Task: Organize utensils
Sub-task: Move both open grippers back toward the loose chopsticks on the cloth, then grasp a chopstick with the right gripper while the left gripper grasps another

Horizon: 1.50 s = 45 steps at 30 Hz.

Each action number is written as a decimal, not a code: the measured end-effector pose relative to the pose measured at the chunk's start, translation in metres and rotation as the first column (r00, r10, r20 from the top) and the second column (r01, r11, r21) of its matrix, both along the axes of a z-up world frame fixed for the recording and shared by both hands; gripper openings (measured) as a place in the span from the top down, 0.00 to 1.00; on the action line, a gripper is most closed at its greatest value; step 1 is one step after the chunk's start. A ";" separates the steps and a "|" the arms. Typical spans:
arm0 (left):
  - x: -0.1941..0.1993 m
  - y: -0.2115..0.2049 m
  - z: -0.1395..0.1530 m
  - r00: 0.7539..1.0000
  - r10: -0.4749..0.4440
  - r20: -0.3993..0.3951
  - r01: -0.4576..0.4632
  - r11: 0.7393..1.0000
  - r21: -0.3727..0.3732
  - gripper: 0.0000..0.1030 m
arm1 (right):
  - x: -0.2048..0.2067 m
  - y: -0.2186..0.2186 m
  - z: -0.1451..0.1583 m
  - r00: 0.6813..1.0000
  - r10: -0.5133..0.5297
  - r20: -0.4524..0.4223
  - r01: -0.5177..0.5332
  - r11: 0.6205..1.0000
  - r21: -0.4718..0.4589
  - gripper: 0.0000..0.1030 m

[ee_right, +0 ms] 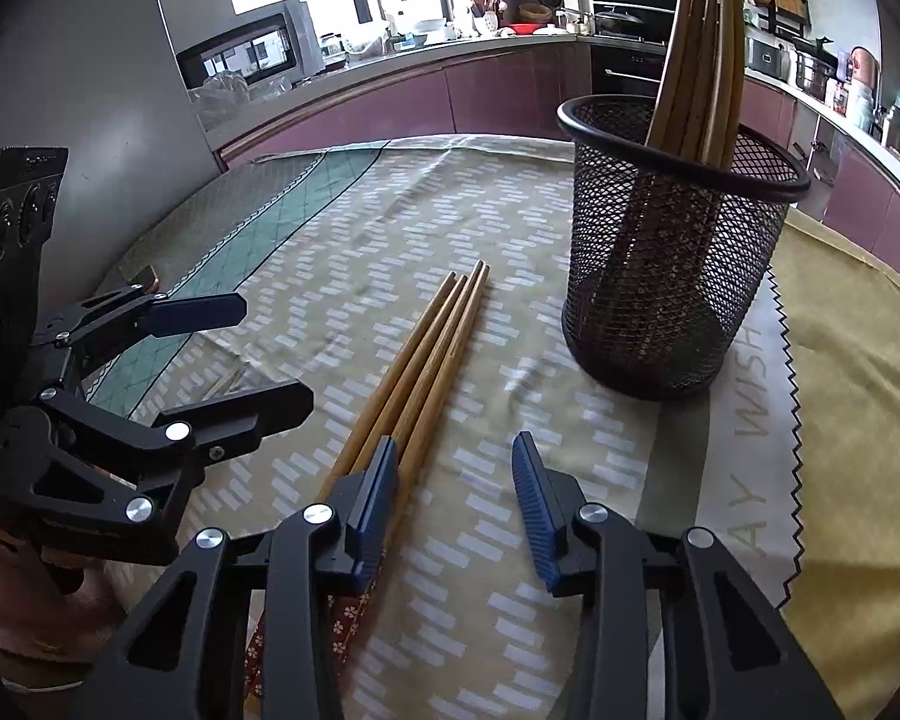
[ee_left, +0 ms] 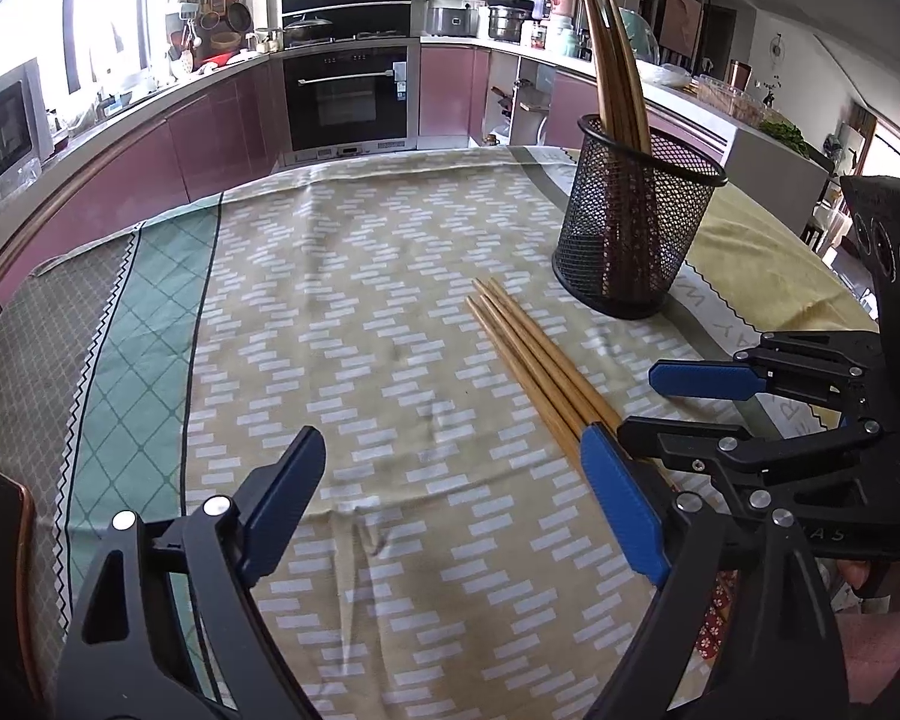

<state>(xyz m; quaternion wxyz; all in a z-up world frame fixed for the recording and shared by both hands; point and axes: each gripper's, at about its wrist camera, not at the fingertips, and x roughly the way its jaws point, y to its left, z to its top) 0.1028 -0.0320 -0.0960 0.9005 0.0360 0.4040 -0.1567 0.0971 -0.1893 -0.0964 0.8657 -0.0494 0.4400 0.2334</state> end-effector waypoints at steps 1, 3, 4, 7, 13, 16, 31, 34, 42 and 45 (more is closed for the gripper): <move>0.000 0.000 -0.001 1.000 0.000 -0.002 0.000 1.000 -0.001 0.17 | 0.000 0.000 0.000 1.000 -0.001 0.000 0.001 1.000 -0.001 0.64; 0.001 -0.001 -0.002 1.000 -0.001 -0.007 0.001 1.000 -0.001 0.19 | 0.002 0.000 0.000 1.000 -0.002 -0.006 0.002 1.000 -0.001 0.67; 0.001 -0.001 -0.003 1.000 -0.001 -0.008 0.001 1.000 0.000 0.19 | 0.003 -0.001 -0.001 1.000 -0.002 -0.011 0.002 1.000 -0.002 0.70; 0.002 -0.002 -0.005 1.000 -0.005 -0.017 0.005 1.000 0.000 0.21 | 0.004 -0.001 -0.002 1.000 -0.003 -0.012 0.003 1.000 -0.008 0.74; 0.006 -0.010 -0.009 0.999 -0.031 -0.044 0.031 1.000 -0.007 0.24 | 0.009 -0.011 -0.002 0.999 -0.021 -0.038 0.022 0.999 0.031 0.81; 0.007 -0.016 -0.011 0.998 -0.045 -0.050 0.046 0.999 0.004 0.26 | 0.008 -0.014 -0.002 0.999 -0.021 -0.042 0.022 0.999 0.039 0.81; 0.013 -0.027 -0.014 0.993 -0.076 -0.086 0.078 0.997 0.016 0.38 | 0.008 -0.016 -0.003 0.999 -0.021 -0.041 0.022 0.999 0.043 0.81; 0.014 -0.027 -0.014 0.993 -0.076 -0.091 0.078 0.997 0.019 0.49 | 0.008 -0.015 -0.003 0.999 -0.020 -0.041 0.022 0.999 0.043 0.81; 0.015 -0.023 -0.014 0.993 -0.075 -0.095 0.078 0.996 0.032 0.59 | 0.012 -0.013 -0.003 0.999 -0.022 -0.039 0.023 0.999 0.037 0.82; 0.016 -0.022 -0.015 0.994 -0.069 -0.090 0.073 0.997 0.038 0.62 | 0.016 -0.010 -0.003 0.999 -0.024 -0.038 0.025 0.999 0.034 0.82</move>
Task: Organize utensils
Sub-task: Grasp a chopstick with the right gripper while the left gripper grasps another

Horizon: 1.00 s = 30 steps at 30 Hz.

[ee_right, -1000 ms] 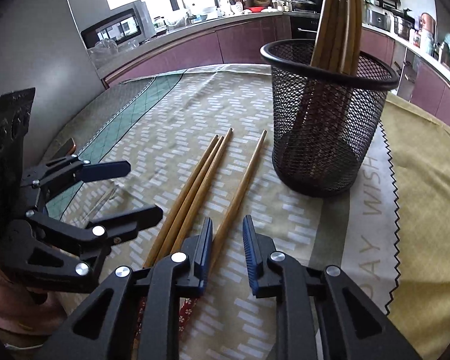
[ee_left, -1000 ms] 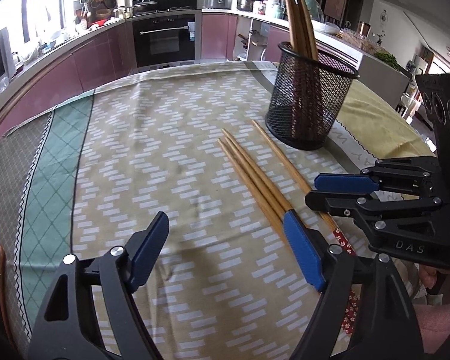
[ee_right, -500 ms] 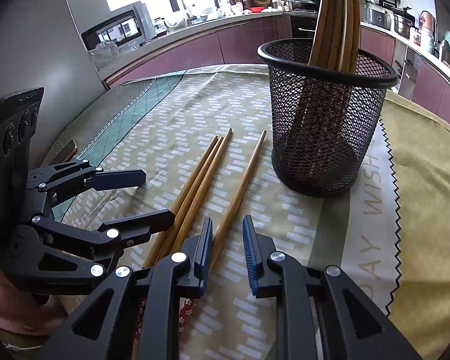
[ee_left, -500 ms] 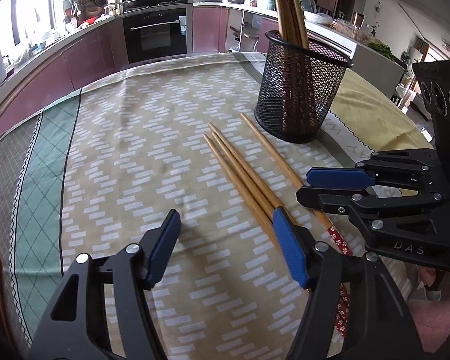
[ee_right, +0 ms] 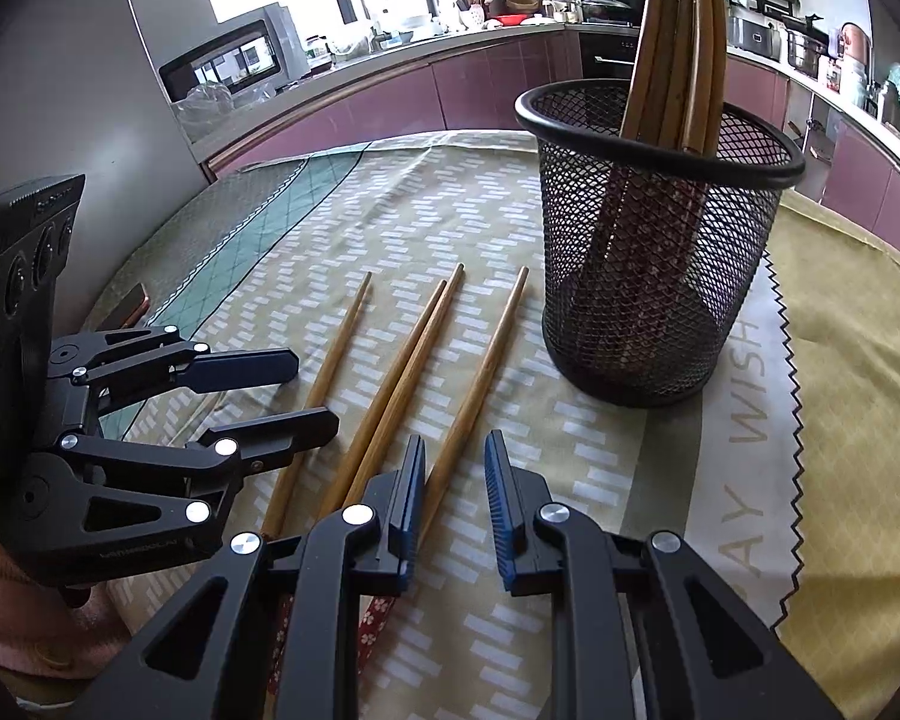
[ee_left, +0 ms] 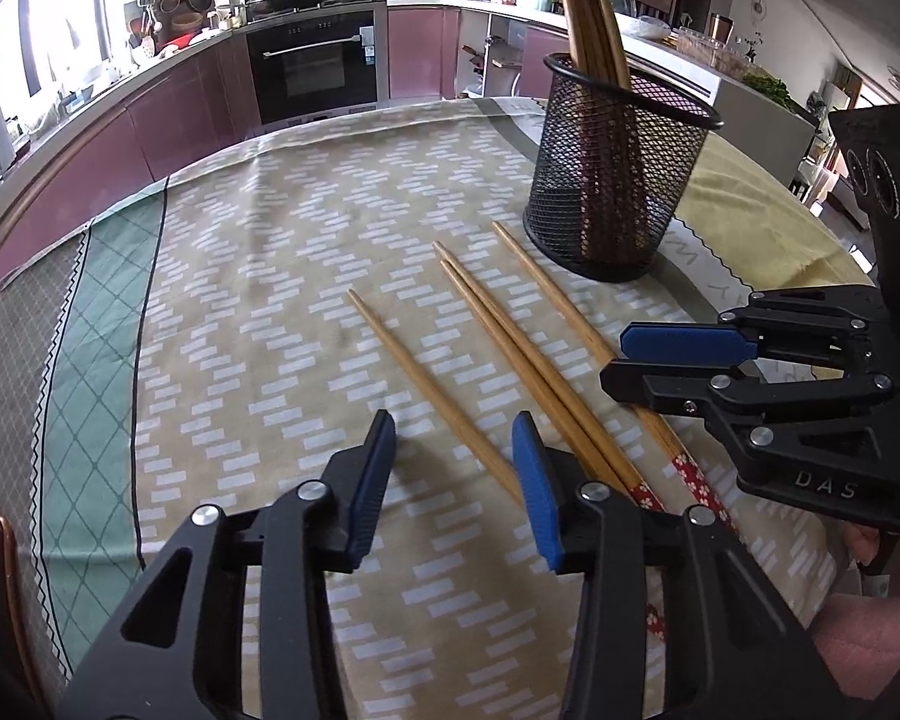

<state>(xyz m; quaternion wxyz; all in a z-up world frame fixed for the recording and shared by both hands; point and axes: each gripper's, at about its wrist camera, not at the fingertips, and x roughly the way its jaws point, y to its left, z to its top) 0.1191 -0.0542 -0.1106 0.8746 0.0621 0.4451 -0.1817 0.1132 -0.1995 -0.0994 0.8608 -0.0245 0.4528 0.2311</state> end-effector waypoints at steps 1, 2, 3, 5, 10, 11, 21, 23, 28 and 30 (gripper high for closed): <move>0.001 0.000 0.000 1.000 0.002 0.002 -0.002 1.000 0.000 0.64 | 0.001 0.000 0.000 1.000 -0.001 0.000 0.001 1.000 0.000 0.82; 0.002 0.000 0.000 1.000 0.005 0.004 -0.005 1.000 0.002 0.66 | 0.002 0.001 0.000 1.000 -0.002 0.001 0.002 1.000 0.000 0.82; 0.004 0.000 0.000 1.000 0.012 0.007 -0.012 1.000 0.004 0.69 | 0.003 0.002 -0.001 1.000 -0.002 0.003 0.002 1.000 0.000 0.82; 0.006 0.001 0.000 1.000 0.019 0.006 -0.019 1.000 0.000 0.74 | 0.005 0.001 -0.001 1.000 -0.010 0.001 0.010 1.000 0.006 0.83; 0.008 0.004 0.001 0.999 0.040 0.004 -0.040 0.999 -0.018 0.86 | 0.007 -0.006 -0.001 0.999 -0.032 -0.015 0.032 0.999 0.035 0.90; 0.008 0.005 0.001 0.999 0.044 0.003 -0.044 0.999 -0.023 0.87 | 0.007 -0.008 -0.001 0.999 -0.036 -0.018 0.037 0.998 0.043 0.92; 0.003 0.007 0.003 0.999 0.042 0.000 -0.042 0.998 -0.054 0.93 | 0.000 -0.017 0.008 0.999 -0.032 -0.007 0.033 0.996 0.085 0.94; 0.000 0.009 0.006 0.999 0.038 0.007 -0.037 0.997 -0.061 0.93 | -0.003 -0.018 0.012 1.000 -0.022 0.004 0.021 0.995 0.095 0.94; -0.004 0.011 0.021 0.999 0.016 0.032 -0.013 0.995 -0.100 0.93 | -0.007 -0.022 0.021 1.000 -0.003 0.017 0.001 0.990 0.140 0.94; -0.006 0.012 0.029 0.999 0.002 0.043 0.003 0.992 -0.124 0.93 | -0.009 -0.025 0.026 1.000 0.001 0.025 -0.005 0.986 0.166 0.94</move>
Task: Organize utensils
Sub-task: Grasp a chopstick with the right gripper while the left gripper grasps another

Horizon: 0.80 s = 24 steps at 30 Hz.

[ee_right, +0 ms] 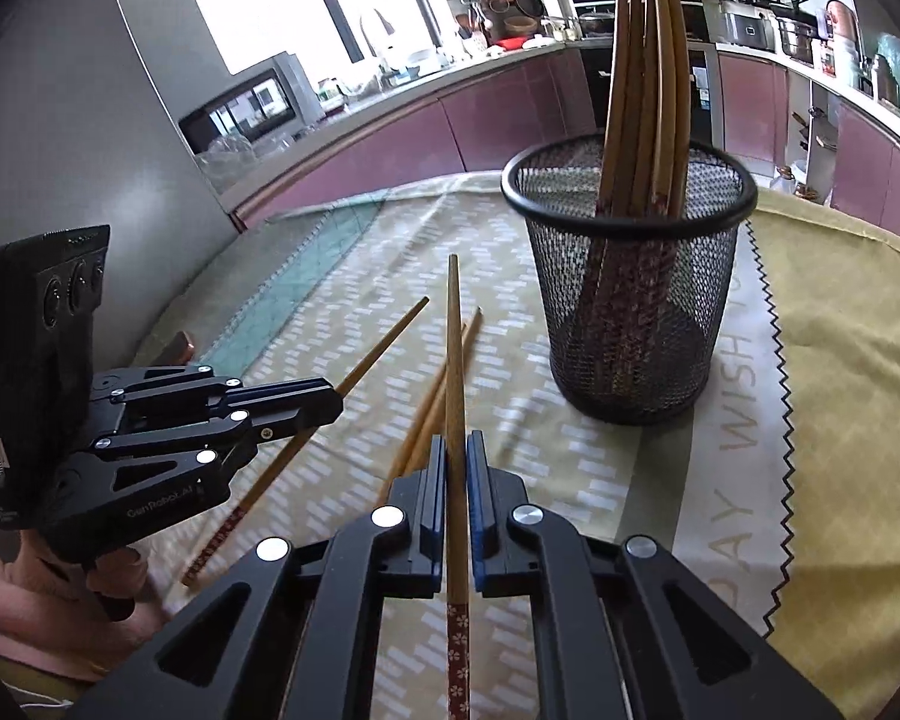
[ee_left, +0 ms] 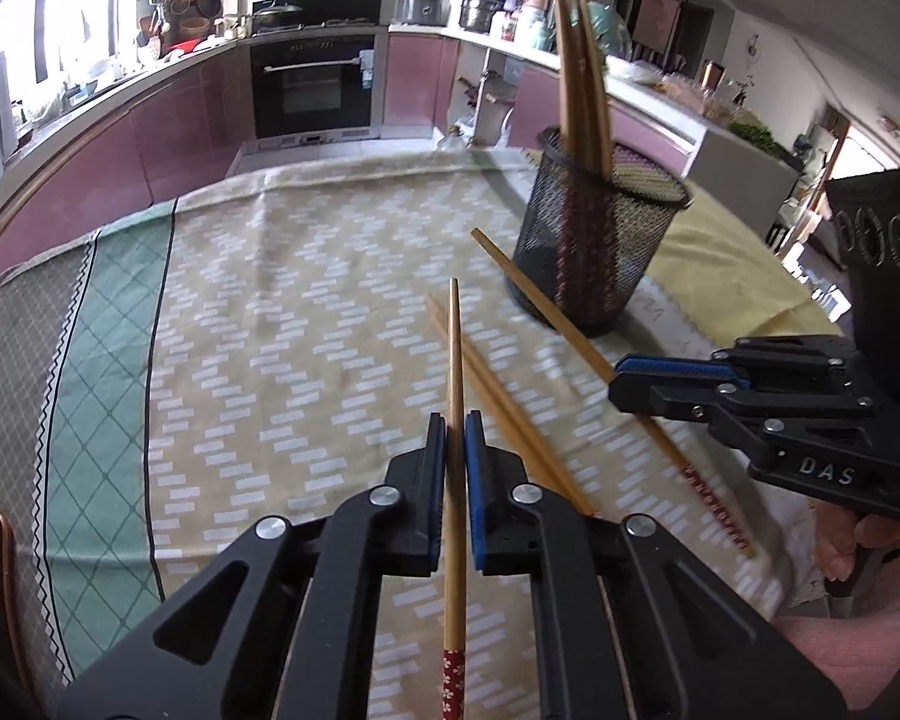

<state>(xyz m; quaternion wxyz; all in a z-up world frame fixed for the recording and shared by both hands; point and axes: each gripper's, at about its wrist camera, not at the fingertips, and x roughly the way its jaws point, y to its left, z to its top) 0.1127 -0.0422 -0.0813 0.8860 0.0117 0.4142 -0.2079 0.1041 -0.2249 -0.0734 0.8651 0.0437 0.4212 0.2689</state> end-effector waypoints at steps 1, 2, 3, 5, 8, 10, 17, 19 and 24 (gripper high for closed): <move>-0.001 0.000 0.003 1.000 -0.004 0.003 0.005 1.000 -0.009 0.93 | -0.001 -0.001 0.003 1.000 0.001 0.005 -0.002 1.000 0.011 0.94; -0.001 0.000 0.007 1.000 -0.012 0.007 0.012 1.000 -0.023 0.93 | -0.003 -0.003 0.007 1.000 0.003 0.017 -0.003 1.000 0.023 0.94; -0.002 0.002 0.012 1.000 -0.022 0.012 0.022 0.999 -0.043 0.93 | -0.004 -0.004 0.010 1.000 0.002 0.023 -0.002 1.000 0.029 0.94; -0.003 0.003 0.020 0.999 -0.034 0.021 0.035 0.997 -0.068 0.93 | -0.006 -0.009 0.018 0.999 -0.002 0.038 0.000 0.998 0.055 0.94; -0.006 0.005 0.031 0.998 -0.054 0.038 0.058 0.993 -0.103 0.93 | -0.008 -0.016 0.028 0.998 -0.011 0.056 0.006 0.996 0.091 0.94; -0.008 0.007 0.040 0.996 -0.068 0.052 0.074 0.989 -0.131 0.93 | -0.010 -0.020 0.034 0.997 -0.020 0.073 0.012 0.995 0.104 0.94; -0.014 0.015 0.072 0.988 -0.097 0.116 0.120 0.971 -0.208 0.93 | -0.014 -0.034 0.055 0.990 -0.054 0.131 0.034 0.988 0.150 0.94; -0.014 0.019 0.080 0.986 -0.101 0.133 0.129 0.966 -0.223 0.93 | -0.015 -0.040 0.060 0.988 -0.063 0.144 0.039 0.986 0.160 0.94; -0.013 0.019 0.098 0.979 -0.106 0.174 0.149 0.956 -0.254 0.93 | -0.011 -0.048 0.073 0.980 -0.079 0.181 0.048 0.984 0.172 0.94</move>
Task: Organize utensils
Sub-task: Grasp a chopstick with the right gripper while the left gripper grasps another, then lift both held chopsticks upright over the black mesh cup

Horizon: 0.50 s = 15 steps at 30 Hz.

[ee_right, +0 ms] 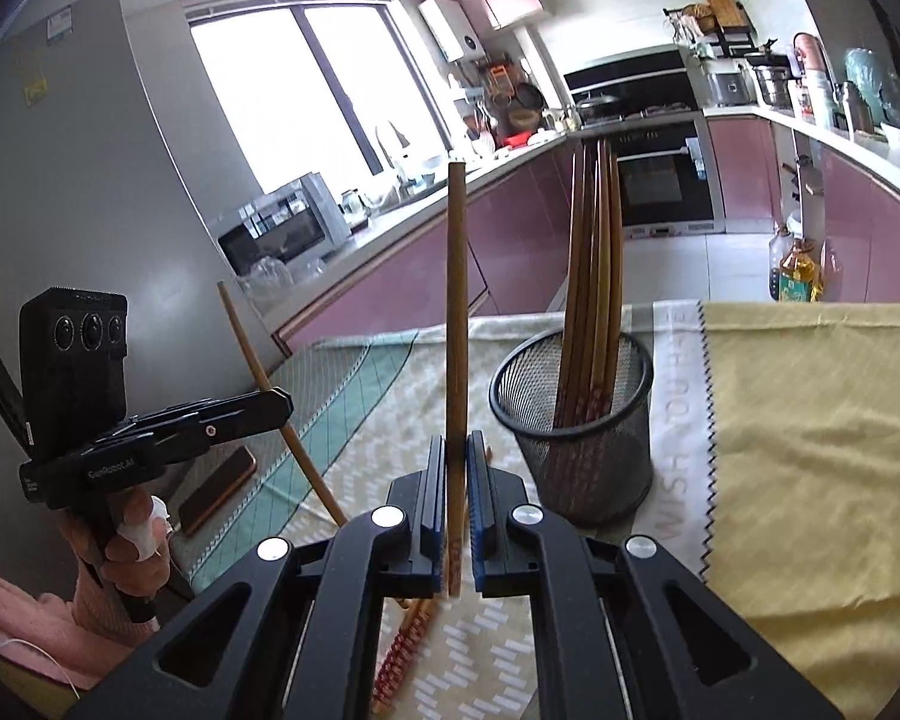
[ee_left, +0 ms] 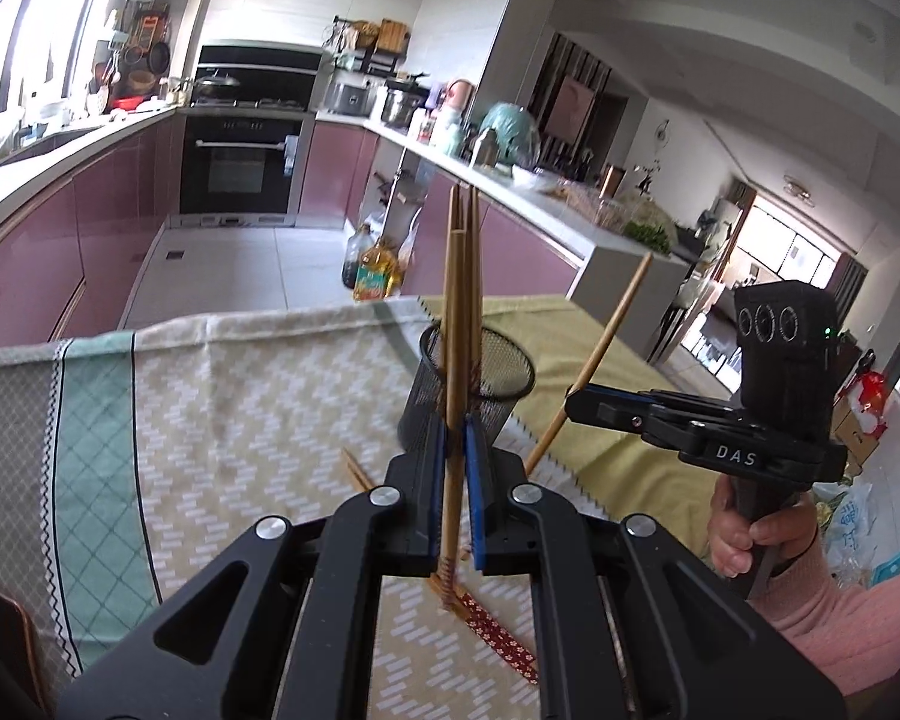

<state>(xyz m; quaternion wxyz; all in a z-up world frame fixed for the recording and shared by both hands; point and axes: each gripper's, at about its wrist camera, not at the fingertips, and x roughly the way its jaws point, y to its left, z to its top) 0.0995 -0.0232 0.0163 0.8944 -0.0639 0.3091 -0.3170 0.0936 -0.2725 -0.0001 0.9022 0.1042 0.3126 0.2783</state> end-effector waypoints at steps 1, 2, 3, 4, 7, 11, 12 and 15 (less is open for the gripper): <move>0.001 -0.001 0.003 1.000 -0.003 0.005 0.003 1.000 -0.007 0.93 | 0.001 -0.001 0.002 1.000 -0.002 0.006 0.002 1.000 -0.002 0.94; 0.002 -0.001 0.005 1.000 -0.003 0.011 0.003 1.000 -0.009 0.93 | 0.002 -0.001 0.004 1.000 -0.005 0.015 0.005 1.000 -0.004 0.94; 0.003 -0.001 0.008 1.000 -0.002 0.018 0.002 1.000 -0.012 0.93 | 0.003 -0.002 0.006 1.000 -0.007 0.023 0.007 1.000 -0.004 0.94; 0.005 -0.002 0.010 1.000 -0.002 0.025 0.003 1.000 -0.016 0.93 | 0.005 -0.003 0.010 0.999 -0.009 0.032 0.009 1.000 -0.004 0.94; 0.011 -0.005 0.018 0.999 -0.007 0.038 0.008 0.999 -0.032 0.93 | 0.008 -0.005 0.018 0.998 -0.015 0.058 0.015 1.000 -0.010 0.94; 0.022 -0.010 0.031 0.998 -0.005 0.063 0.008 0.999 -0.048 0.93 | 0.010 -0.008 0.032 0.996 -0.023 0.088 0.025 1.000 -0.017 0.94; 0.024 -0.011 0.034 0.998 -0.008 0.065 0.011 0.999 -0.051 0.93 | 0.009 -0.009 0.034 0.995 -0.026 0.096 0.028 0.999 -0.019 0.94; 0.031 -0.017 0.044 0.996 -0.017 0.084 0.022 0.998 -0.058 0.93 | 0.012 -0.013 0.045 0.992 -0.033 0.119 0.036 0.999 -0.024 0.94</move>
